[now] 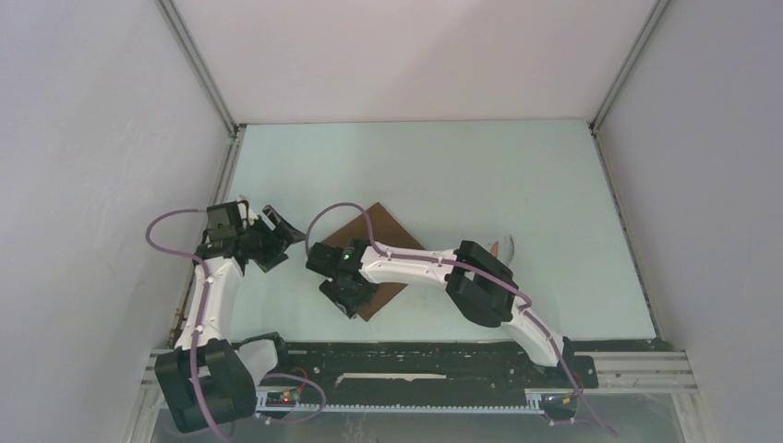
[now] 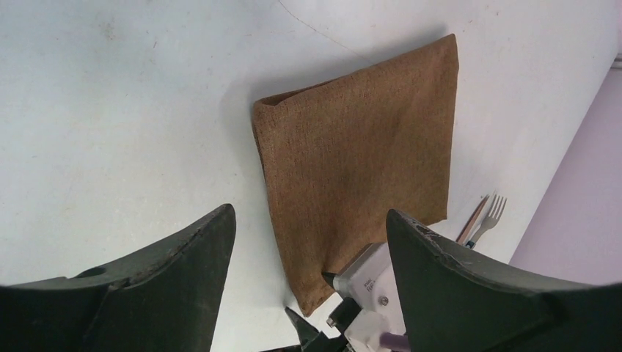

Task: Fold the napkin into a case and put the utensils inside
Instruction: Pick up the lower triangle-folded napkin from the center of the board.

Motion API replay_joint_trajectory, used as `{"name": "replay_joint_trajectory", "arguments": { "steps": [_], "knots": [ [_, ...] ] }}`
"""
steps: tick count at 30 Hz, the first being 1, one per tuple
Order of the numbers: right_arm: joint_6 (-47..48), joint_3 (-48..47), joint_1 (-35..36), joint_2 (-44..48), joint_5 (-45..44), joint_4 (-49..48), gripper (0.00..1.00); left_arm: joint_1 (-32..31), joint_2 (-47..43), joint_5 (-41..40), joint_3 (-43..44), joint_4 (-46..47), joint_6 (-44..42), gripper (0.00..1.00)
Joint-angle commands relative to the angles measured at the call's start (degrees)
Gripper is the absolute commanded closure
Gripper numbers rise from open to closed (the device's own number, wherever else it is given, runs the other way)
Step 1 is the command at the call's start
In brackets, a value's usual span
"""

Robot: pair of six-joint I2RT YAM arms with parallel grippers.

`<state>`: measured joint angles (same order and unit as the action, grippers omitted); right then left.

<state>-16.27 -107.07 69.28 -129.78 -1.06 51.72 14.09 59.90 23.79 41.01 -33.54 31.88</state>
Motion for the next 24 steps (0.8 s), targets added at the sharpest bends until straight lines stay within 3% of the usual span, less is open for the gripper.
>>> {"name": "replay_joint_trajectory", "arguments": {
  "steps": [1,9,17,24],
  "knots": [
    [1.5,-1.9,-0.2,-1.4,-0.8,2.1,0.37,1.2,0.1,1.0,1.4,1.1,-1.4,0.19],
    [0.5,1.8,0.9,-6.6,-6.7,1.2,0.4,2.7,0.6,2.5,1.7,1.5,-2.2,0.19],
    [-2.5,7.9,2.2,-8.8,-13.5,-2.4,0.62,4.5,0.1,3.8,1.2,1.1,-2.6,0.19],
    [-0.9,8.1,1.6,-2.1,-13.9,-5.5,0.97,4.5,0.1,5.1,-0.6,2.0,-1.6,0.18]
  ]
}}
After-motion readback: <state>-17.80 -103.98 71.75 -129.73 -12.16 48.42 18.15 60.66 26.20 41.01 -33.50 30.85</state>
